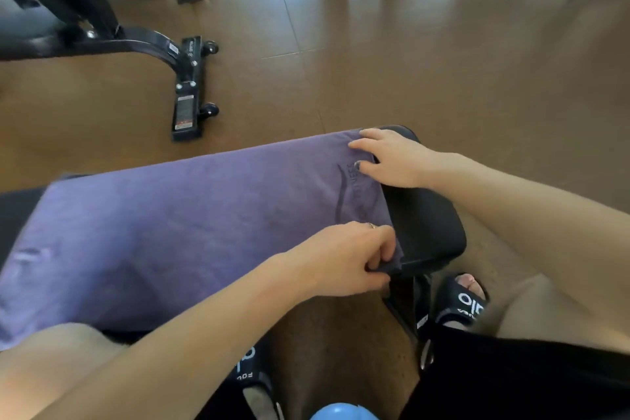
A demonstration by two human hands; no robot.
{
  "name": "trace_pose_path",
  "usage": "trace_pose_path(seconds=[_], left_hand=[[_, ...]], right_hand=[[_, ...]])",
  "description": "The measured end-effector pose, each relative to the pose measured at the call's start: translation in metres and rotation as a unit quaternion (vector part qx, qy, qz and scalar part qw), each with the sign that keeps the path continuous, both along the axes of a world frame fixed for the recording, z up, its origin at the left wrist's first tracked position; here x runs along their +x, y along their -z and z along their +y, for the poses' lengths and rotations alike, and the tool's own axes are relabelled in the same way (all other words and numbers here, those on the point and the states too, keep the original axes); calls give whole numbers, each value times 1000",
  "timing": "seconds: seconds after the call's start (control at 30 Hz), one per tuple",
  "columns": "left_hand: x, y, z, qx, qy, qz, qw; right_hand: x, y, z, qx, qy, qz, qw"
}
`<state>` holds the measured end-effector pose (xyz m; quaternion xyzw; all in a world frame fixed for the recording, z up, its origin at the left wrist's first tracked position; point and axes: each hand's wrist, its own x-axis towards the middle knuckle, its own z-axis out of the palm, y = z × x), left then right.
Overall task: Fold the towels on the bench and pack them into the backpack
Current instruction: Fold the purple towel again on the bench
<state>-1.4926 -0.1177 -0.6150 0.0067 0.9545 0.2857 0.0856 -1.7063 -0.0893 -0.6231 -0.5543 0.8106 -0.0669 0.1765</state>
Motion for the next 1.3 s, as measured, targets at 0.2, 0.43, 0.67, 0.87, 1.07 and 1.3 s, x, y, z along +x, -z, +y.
trace_pose_path(seconds=[0.2,0.43,0.67,0.87,1.07,1.3], left_hand=[[-16,-8,19,23,25,-34,999],[-14,5,13,-201,49,84,975],[-16,31,24,-306,56,130,941],[-21,19,9,-227,-19,134,965],[-31,22,-66,-215,-196,-28,956],[-31,42,-59,-239,-223,-76,942]], right_hand=[[-7,6,4,7,-17,39,999],[0,14,-3,17,-15,96,995],[-9,25,-17,21,-4,98,995],[-16,31,-30,19,14,97,995],[-26,31,-35,27,7,72,997],[-25,36,-24,24,34,88,995]])
